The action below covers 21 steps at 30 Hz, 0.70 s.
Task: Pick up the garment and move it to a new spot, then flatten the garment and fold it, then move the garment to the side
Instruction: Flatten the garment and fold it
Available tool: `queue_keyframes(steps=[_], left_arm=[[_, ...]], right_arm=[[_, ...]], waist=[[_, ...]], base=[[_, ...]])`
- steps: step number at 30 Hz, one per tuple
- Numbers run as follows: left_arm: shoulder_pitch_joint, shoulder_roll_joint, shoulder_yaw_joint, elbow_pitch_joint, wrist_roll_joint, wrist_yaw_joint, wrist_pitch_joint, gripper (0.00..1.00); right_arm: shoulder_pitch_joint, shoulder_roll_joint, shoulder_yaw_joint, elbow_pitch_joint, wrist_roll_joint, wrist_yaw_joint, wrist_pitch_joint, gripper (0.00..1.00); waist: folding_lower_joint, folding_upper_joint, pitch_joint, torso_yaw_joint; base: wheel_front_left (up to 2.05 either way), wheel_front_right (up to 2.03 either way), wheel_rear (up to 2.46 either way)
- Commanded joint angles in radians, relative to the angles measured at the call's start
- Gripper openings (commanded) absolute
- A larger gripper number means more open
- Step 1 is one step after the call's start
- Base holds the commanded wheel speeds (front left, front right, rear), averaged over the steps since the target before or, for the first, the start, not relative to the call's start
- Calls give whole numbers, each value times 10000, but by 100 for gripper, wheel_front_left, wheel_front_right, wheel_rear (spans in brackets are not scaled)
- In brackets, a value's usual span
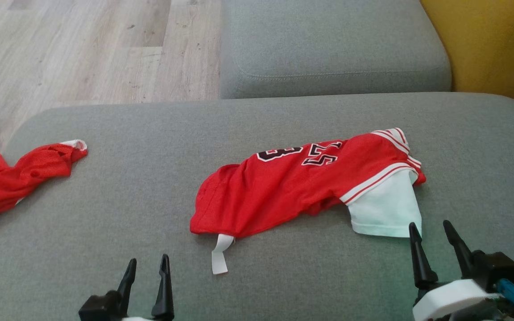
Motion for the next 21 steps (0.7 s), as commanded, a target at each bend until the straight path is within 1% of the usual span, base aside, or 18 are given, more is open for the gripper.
queue_keyframes(steps=[1, 7, 11, 16, 21], left_arm=[[-368, 182, 408, -339, -27, 27, -90, 100], [-447, 213, 361, -414, 3, 84, -22, 100], [-840, 161, 287, -380, 61, 117, 175, 100], [-1559, -111, 175, 98, -163, 11, 785, 100], [-2467, -527, 189, 1058, -513, -78, 1386, 100]], right_arm=[[-346, -58, 244, -284, 52, 75, -165, 100], [-380, -58, 238, -191, 57, 75, -169, 100], [-452, -58, 276, -166, 10, 75, -143, 100], [-629, -58, 413, -186, -69, 75, -6, 100], [-874, -58, 572, -238, -131, 75, 135, 100]], waist=[[0, -1, 6, 0], [0, -1, 82, 3], [0, -1, 201, -35], [0, -1, 465, -241], [0, -1, 872, -622]], base=[[0, 0, 0], [0, 0, 0], [0, 0, 0], [0, 0, 0], [0, 0, 0]])
